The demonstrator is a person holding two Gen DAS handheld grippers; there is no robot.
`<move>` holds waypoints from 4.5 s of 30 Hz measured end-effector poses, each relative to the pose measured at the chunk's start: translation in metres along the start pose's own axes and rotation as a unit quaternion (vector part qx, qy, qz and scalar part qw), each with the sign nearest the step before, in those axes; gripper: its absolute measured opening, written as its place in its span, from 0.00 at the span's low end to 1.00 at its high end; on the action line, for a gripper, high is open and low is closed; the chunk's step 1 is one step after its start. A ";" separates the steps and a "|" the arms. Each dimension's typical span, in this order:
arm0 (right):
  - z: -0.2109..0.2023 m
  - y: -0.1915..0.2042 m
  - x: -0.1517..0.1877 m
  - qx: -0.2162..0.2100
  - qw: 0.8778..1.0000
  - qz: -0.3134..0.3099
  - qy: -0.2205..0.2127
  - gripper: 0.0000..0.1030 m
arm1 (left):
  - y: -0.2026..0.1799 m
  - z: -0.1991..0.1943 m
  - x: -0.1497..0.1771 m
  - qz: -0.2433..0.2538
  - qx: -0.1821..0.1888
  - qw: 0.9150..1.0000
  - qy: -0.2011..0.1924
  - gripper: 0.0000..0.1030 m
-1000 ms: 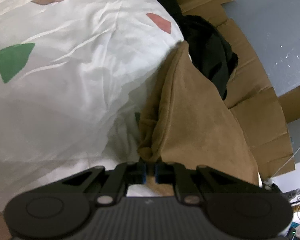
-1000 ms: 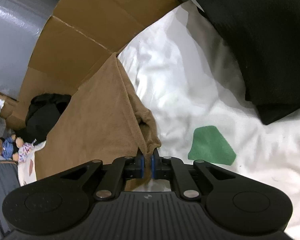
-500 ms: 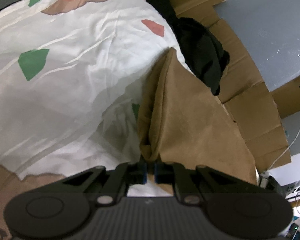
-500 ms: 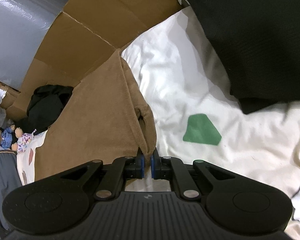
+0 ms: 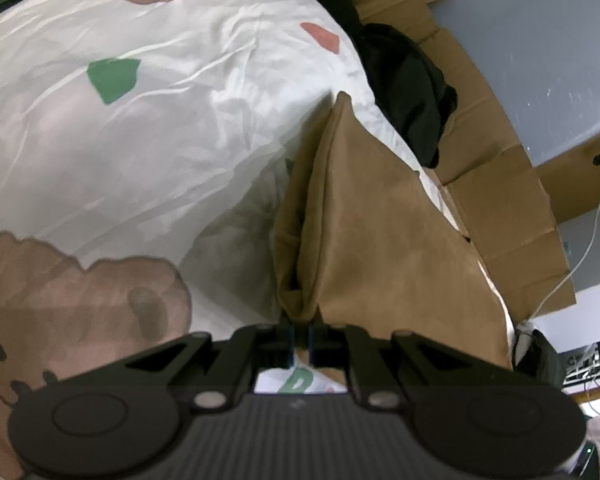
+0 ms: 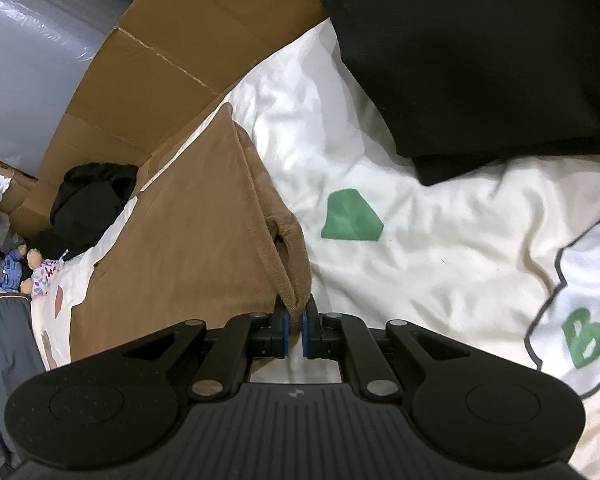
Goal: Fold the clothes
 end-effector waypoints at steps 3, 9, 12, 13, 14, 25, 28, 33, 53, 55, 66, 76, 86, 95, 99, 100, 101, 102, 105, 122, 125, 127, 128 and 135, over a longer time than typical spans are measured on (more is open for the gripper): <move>0.003 -0.004 0.004 0.004 1.000 0.004 0.003 0.06 | 0.004 0.002 0.003 -0.003 0.001 1.000 0.000 0.06; 0.013 -0.011 0.006 0.015 1.000 0.007 0.008 0.06 | 0.017 0.016 0.001 -0.013 -0.002 1.000 0.006 0.06; 0.017 -0.016 0.006 0.017 1.000 0.007 0.010 0.06 | 0.024 0.023 0.002 -0.015 -0.002 1.000 0.011 0.06; 0.019 -0.018 0.006 0.018 1.000 0.006 0.011 0.06 | 0.026 0.025 0.003 -0.016 -0.002 1.000 0.013 0.06; 0.021 -0.020 0.006 0.020 1.000 0.006 0.012 0.06 | 0.028 0.028 0.003 -0.018 -0.002 1.000 0.014 0.06; 0.028 -0.026 0.009 0.042 0.999 0.023 0.010 0.08 | 0.039 0.035 0.010 -0.034 0.009 0.999 0.012 0.06; 0.021 -0.016 0.008 0.055 0.998 -0.006 0.002 0.10 | 0.032 0.030 0.011 -0.027 0.006 1.000 0.007 0.06; 0.000 -0.006 0.001 0.080 0.996 -0.028 -0.021 0.31 | 0.021 0.020 0.010 -0.026 0.011 1.000 -0.006 0.06; -0.021 0.112 0.001 0.033 0.974 -0.205 -0.085 0.43 | -0.028 -0.003 -0.018 0.028 0.037 0.999 -0.003 0.06; -0.011 0.128 0.007 0.028 0.970 -0.229 -0.079 0.43 | -0.032 -0.004 -0.021 0.035 0.039 0.999 0.000 0.06; 0.035 0.209 0.055 -0.018 0.940 -0.339 -0.030 0.51 | -0.041 -0.007 -0.027 0.040 0.062 0.997 0.017 0.06; 0.048 0.268 0.101 -0.052 0.906 -0.420 -0.022 0.51 | -0.073 -0.014 -0.038 0.055 0.078 0.995 0.017 0.06; 0.046 0.328 0.153 -0.107 0.860 -0.499 0.001 0.52 | -0.110 -0.021 -0.044 0.056 0.099 0.993 0.028 0.06; 0.050 0.366 0.176 -0.100 0.830 -0.549 -0.006 0.52 | -0.139 -0.020 -0.045 0.070 0.114 0.990 0.049 0.06; 0.052 0.381 0.178 -0.080 0.822 -0.563 -0.017 0.52 | -0.144 -0.019 -0.048 0.070 0.118 0.989 0.056 0.06; 0.053 0.383 0.179 -0.078 0.820 -0.566 -0.018 0.52 | -0.145 -0.019 -0.048 0.071 0.118 0.989 0.057 0.06; 0.054 0.384 0.180 -0.077 0.818 -0.569 -0.018 0.52 | -0.147 -0.020 -0.049 0.073 0.117 0.989 0.058 0.06; 0.055 0.386 0.182 -0.075 0.816 -0.572 -0.019 0.52 | -0.149 -0.020 -0.049 0.074 0.118 0.989 0.058 0.06; 0.061 0.388 0.188 -0.060 0.805 -0.590 -0.020 0.51 | -0.153 -0.021 -0.049 0.075 0.123 0.988 0.059 0.06; 0.081 0.378 0.162 -0.046 0.830 -0.555 -0.029 0.05 | -0.146 -0.030 -0.070 0.061 0.108 0.992 0.035 0.65; 0.080 0.375 0.156 -0.053 0.833 -0.550 -0.027 0.05 | -0.138 -0.026 -0.077 0.047 0.107 0.993 0.034 0.66; 0.081 0.374 0.154 -0.059 0.834 -0.548 -0.023 0.05 | -0.129 -0.019 -0.083 0.031 0.095 0.994 0.033 0.67; 0.082 0.372 0.153 -0.061 0.834 -0.548 -0.020 0.05 | -0.125 -0.016 -0.086 0.024 0.090 0.995 0.032 0.67; 0.085 0.367 0.147 -0.073 0.830 -0.553 -0.010 0.05 | -0.105 0.019 -0.108 -0.009 0.084 0.996 0.027 0.77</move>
Point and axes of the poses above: each gripper's, at about its wrist camera, not at the fingertips, and z roughly the way its jaws point, y to its left, x to its underside, the point moved 5 cm from there along z, roughly the way its jaws point, and after that the axes turned 9 degrees about y, right-handed, at the moved point
